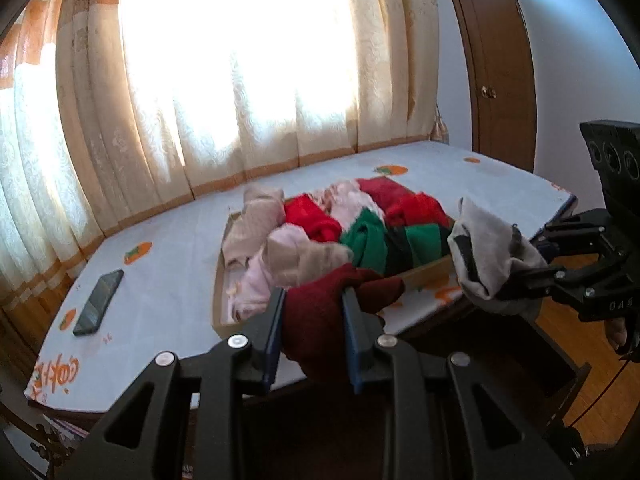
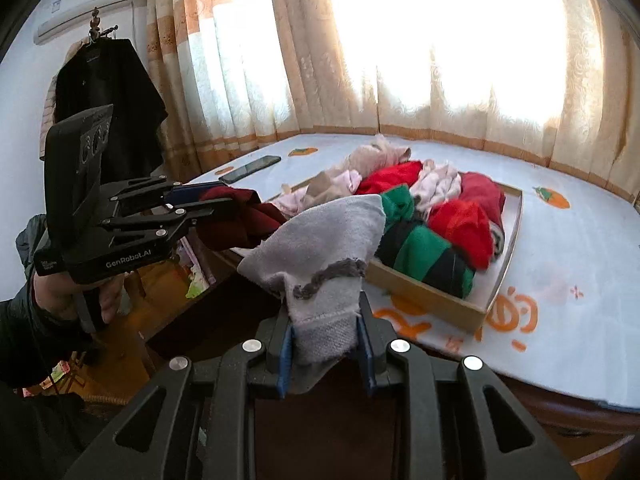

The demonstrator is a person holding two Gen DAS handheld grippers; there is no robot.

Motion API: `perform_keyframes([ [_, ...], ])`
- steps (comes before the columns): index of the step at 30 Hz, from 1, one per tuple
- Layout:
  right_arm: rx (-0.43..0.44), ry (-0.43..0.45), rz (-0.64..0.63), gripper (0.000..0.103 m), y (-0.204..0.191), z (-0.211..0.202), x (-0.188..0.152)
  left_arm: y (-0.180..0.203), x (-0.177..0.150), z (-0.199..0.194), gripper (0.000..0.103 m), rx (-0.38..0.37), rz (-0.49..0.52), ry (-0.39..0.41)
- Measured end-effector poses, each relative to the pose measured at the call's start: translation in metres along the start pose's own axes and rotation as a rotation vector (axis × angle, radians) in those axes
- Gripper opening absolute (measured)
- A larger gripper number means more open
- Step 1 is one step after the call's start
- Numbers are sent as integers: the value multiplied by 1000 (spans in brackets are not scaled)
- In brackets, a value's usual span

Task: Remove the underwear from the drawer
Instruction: 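Lower the dark red underwear into the tray with the left tool while the right tool lowers the white sock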

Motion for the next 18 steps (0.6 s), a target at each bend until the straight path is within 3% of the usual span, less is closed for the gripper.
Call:
perform_keyframes([
  [9, -23, 40, 13, 29, 15, 12, 32, -15, 36, 20, 25, 35, -3, 46],
  [18, -51, 54, 37, 29, 33, 25, 55, -22, 50, 49, 25, 48, 2, 30],
])
Point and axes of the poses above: each gripper's, at about its wrist camera, not at the fingertips, and z roughly the way its jaws point, y to its right, x to its top, the point moved 3 cm from there along z, roughly the way its jaws point, and after that the axes turned 5 degrees about y, right-handed, at the moved point
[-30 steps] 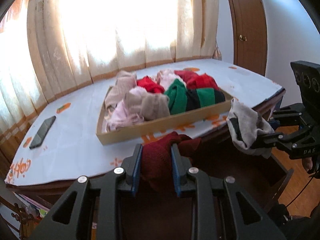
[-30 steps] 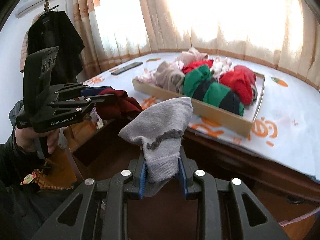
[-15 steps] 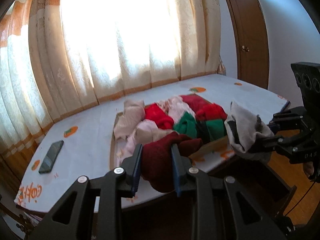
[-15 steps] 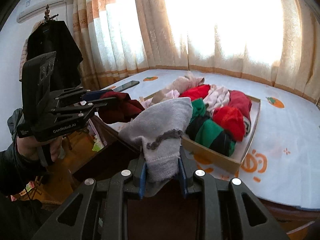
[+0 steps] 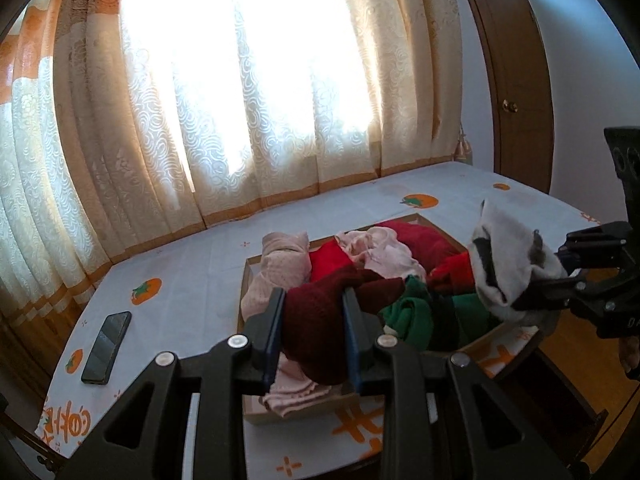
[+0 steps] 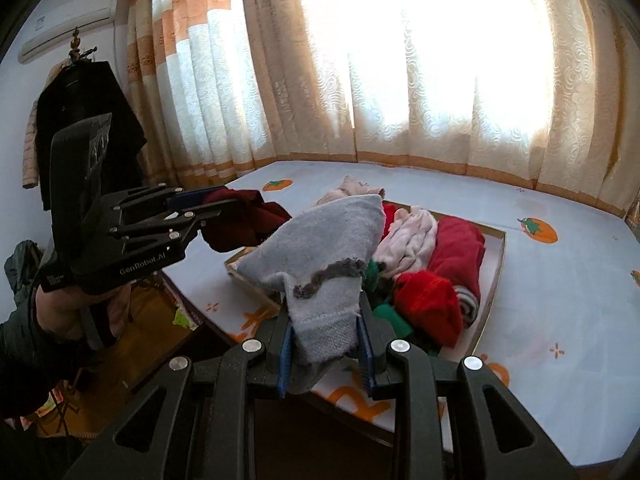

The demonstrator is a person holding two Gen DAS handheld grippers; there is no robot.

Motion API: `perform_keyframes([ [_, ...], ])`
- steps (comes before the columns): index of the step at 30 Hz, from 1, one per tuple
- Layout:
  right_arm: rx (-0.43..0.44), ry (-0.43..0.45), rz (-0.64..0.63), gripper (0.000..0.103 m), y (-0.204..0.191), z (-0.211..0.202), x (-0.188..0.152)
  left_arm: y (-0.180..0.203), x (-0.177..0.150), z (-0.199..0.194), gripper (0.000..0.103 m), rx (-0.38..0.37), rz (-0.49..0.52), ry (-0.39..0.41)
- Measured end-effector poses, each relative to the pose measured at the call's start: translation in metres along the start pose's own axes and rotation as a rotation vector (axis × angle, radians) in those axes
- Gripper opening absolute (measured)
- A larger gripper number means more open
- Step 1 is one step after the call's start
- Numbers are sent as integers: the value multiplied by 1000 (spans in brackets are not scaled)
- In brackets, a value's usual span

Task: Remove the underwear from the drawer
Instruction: 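Lower the dark red underwear into the tray with the left tool while the right tool lowers the white sock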

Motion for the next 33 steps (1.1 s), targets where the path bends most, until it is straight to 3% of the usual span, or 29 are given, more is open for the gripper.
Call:
perform_keyframes([
  [17, -52, -23, 99, 29, 42, 42, 28, -11, 10, 52, 25, 12, -54, -63],
  [28, -87, -112, 140, 29, 60, 82, 18, -3, -8, 87, 26, -15, -91, -151],
  [33, -113, -142, 134, 29, 63, 94, 13, -3, -9, 91, 33, -11, -91, -156],
])
Point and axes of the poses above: each gripper's, at about its wrist camera, not at the fingertips, and z roughly the way its jaws point, y to its right, x to its top, the point moved 3 cm from there along z, roughly the way its jaws point, and after that the axes turned 5 degrees about y, right-handed, at the moved point
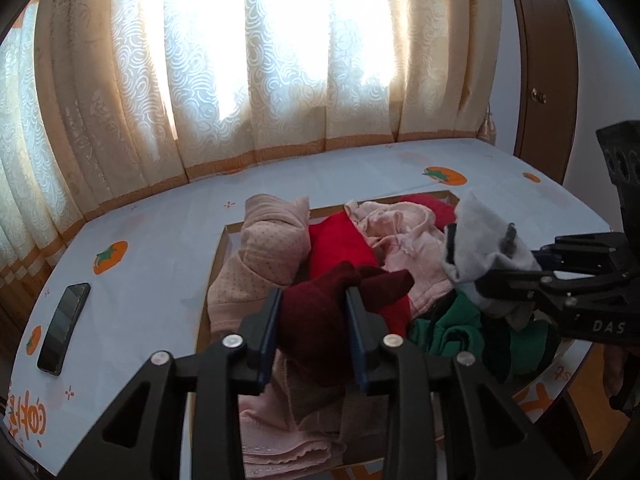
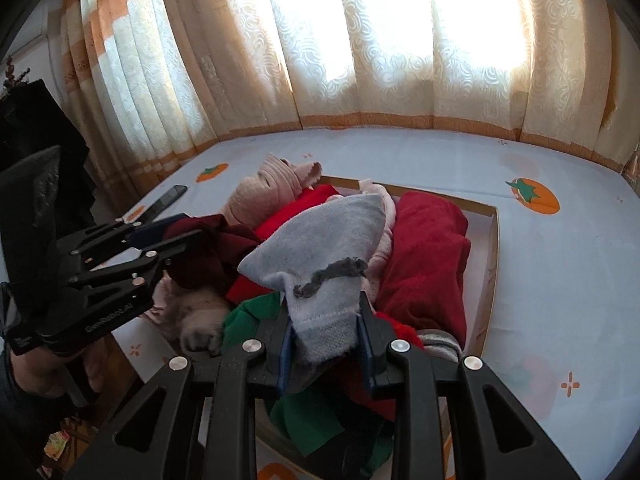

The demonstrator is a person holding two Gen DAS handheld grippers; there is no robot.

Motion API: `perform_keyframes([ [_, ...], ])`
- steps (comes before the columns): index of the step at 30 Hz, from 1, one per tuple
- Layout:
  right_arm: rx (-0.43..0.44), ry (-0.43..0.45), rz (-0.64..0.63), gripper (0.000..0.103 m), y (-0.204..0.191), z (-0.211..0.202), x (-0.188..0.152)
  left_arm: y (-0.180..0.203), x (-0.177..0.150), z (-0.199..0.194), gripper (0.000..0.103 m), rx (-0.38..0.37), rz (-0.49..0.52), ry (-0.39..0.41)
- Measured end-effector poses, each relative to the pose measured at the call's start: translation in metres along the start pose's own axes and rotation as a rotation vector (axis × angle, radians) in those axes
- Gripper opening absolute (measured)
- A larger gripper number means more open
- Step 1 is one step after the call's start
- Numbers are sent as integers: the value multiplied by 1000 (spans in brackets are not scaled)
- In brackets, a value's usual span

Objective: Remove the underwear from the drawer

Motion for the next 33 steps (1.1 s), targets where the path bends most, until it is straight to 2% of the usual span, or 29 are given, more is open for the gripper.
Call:
perform_keyframes([
  [1, -5, -6, -1, 29, 1, 3, 0, 0, 0, 0, 34, 4, 4, 4],
  [3, -13, -11, 1, 29, 3, 7, -1, 3, -1, 0, 47, 4, 14, 1],
  [5, -15, -12, 6, 31, 3, 8, 0, 6, -1, -2, 54, 0, 17, 8],
  [7, -28, 1, 10, 45, 3, 5, 1, 7, -1, -7, 65, 11, 24, 22],
  [9, -29, 29, 11, 56, 1, -3, 2, 8, 0, -15, 69, 5, 22, 47],
  [10, -33, 46, 6, 58, 0, -8, 2, 8, 1, -19, 69, 1, 23, 58],
  [15, -41, 103, 5, 63, -4, -30, 4, 7, 5, -43, 79, 0, 8, 109],
  [18, -37, 125, 8, 64, -11, -43, 2, 6, 6, -57, 88, -1, -1, 140],
  [23, -12, 171, 5, 65, -25, -69, -3, 1, 3, -80, 90, -6, -24, 180],
  [26, -26, 208, -3, 68, -33, -90, -8, -2, 0, -95, 94, 7, -31, 208],
  [30, -24, 285, 6, 79, -41, -116, -15, -5, -6, -118, 100, 16, -54, 258],
  [33, -28, 306, -14, 80, -49, -127, -20, -4, -10, -128, 100, 20, -49, 270],
])
Point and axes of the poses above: each gripper's, at about its wrist camera, not at the fingertips, and z roughly the way its jaws point, y to its right, x to its top, the point moved 3 cm from there along z, roughly the way its jaws point, and after that the axes turned 5 degrees about y, right-handed, at the moved point
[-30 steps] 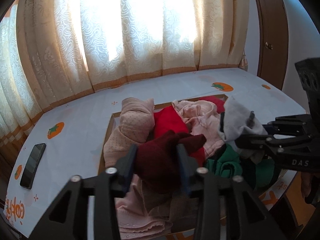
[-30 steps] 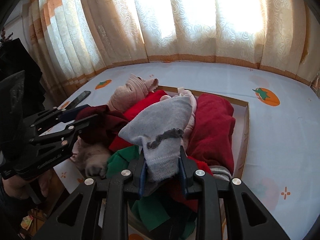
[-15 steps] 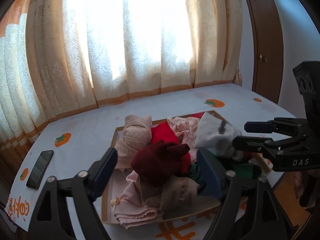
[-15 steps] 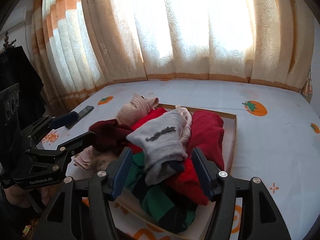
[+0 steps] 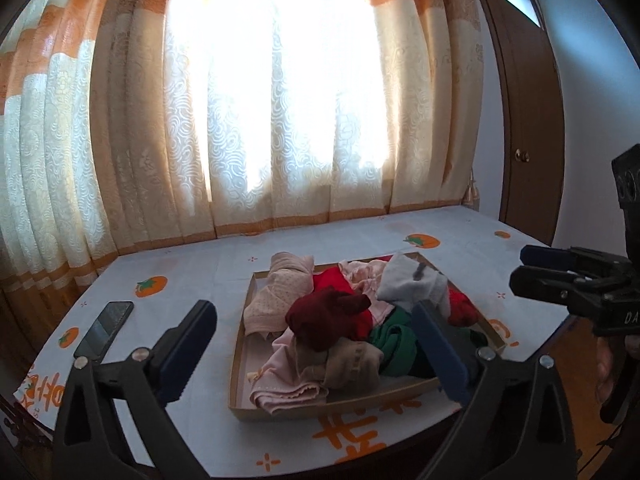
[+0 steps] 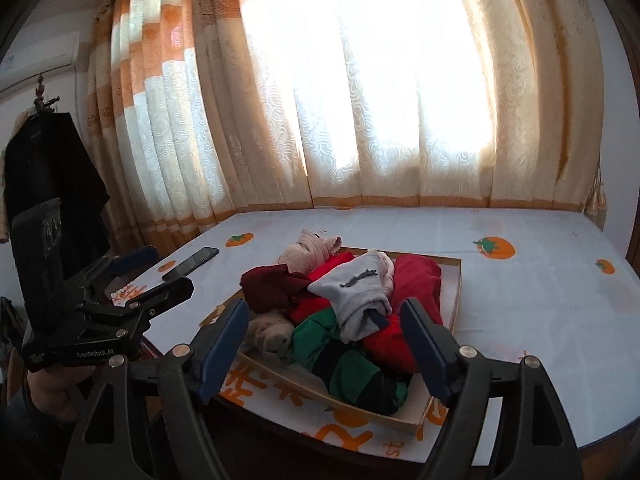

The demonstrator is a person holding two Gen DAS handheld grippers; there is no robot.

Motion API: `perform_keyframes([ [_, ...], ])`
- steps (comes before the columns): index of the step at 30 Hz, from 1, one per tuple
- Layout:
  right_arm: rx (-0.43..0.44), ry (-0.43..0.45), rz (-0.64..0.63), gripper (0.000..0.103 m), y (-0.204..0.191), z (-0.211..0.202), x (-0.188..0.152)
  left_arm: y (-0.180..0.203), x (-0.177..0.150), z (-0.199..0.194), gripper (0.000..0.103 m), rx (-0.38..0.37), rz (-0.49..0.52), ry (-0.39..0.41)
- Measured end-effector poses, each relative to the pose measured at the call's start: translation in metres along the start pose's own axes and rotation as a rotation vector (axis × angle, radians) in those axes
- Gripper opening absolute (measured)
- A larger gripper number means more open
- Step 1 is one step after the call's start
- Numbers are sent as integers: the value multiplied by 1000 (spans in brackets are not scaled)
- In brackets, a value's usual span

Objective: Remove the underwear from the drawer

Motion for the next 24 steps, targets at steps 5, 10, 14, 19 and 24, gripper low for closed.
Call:
perform_keyframes([
  [5, -3, 25, -21, 80, -9, -13, -2, 1, -2, -14, 102, 15, 6, 24],
  [10, -5, 27, -15, 80, -10, -15, -5, 1, -2, -18, 102, 0, -14, 29],
  [14, -4, 19, -17, 80, -11, -13, -6, 3, -2, -19, 102, -4, -11, 28],
  [19, -2, 25, -13, 80, -11, -12, -5, 4, -3, -20, 102, -4, -8, 30],
  [24, 3, 28, -16, 80, -14, -14, -6, 5, -3, -20, 102, 1, -1, 26],
])
Point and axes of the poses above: each gripper's, at about its wrist camera, not at the fingertips, and z roughly the way its jaws point, y to its right, x to its top, the point moved 3 cm from there along z, roughly the way its jaws point, and after that the axes turned 5 degrees about y, right-handed, at the moved point
